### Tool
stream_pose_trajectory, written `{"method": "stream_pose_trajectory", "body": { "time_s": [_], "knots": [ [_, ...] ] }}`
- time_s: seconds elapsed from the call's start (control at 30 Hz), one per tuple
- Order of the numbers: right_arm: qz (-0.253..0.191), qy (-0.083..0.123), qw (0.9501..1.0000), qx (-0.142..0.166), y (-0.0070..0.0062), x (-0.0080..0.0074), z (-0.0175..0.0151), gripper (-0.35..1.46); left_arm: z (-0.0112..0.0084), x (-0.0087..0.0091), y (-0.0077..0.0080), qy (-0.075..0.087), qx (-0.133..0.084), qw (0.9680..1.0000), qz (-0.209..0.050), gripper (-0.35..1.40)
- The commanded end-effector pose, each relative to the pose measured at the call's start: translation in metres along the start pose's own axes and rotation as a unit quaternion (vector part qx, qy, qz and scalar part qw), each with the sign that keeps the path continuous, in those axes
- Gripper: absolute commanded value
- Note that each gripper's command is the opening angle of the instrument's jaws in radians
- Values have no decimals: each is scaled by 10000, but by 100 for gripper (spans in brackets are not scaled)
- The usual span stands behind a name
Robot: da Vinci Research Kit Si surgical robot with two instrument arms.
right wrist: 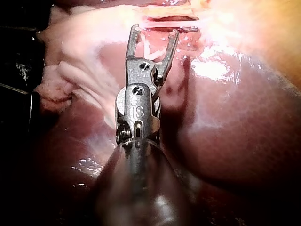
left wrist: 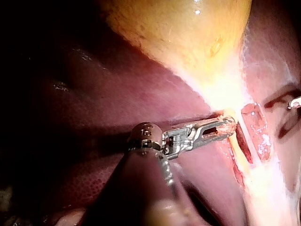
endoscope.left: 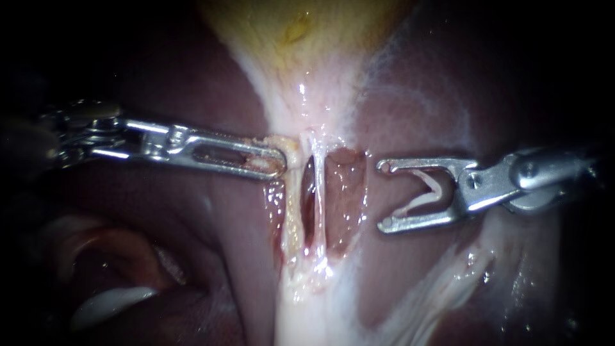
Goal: Clipping first clip left tube
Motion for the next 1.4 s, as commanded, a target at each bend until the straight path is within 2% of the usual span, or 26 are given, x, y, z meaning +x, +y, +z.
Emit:
{"method": "stream_pose_trajectory", "body": {
  "time_s": [0.03, 0.13, 0.27, 0.53, 0.6, 0.83, 1.13, 1.4],
  "knots": [
    [-2, 1, 10000, 1, 0, 0, 0, 46, -1, 0, -1, -1, 1, 10000, -3, -35],
    [-4, 1, 10000, 1, -1, 0, 1, 46, -6, 0, -4, 8, 11, 10000, -8, -35],
    [-5, 1, 10000, 0, -1, 0, 2, 46, -25, -2, -12, 20, 22, 10000, -28, -35],
    [-3, 0, 10000, -7, -1, 2, 6, 47, -63, -11, -47, -124, 67, 9998, -120, -35],
    [-4, -1, 10000, -9, -1, 2, 7, 47, -68, -12, -52, -137, 48, 9998, -102, -35],
    [-24, -7, 10000, -21, -4, 0, 16, 47, -73, -11, -49, -153, 25, 9998, -101, -35],
    [121, -19, 9999, -55, -9, -7, 54, 48, -72, -9, -48, -155, 22, 9998, -96, -35],
    [222, -50, 9997, -26, -9, -23, 94, 48, -72, -8, -49, -159, 17, 9999, -67, -35]
  ]
}}
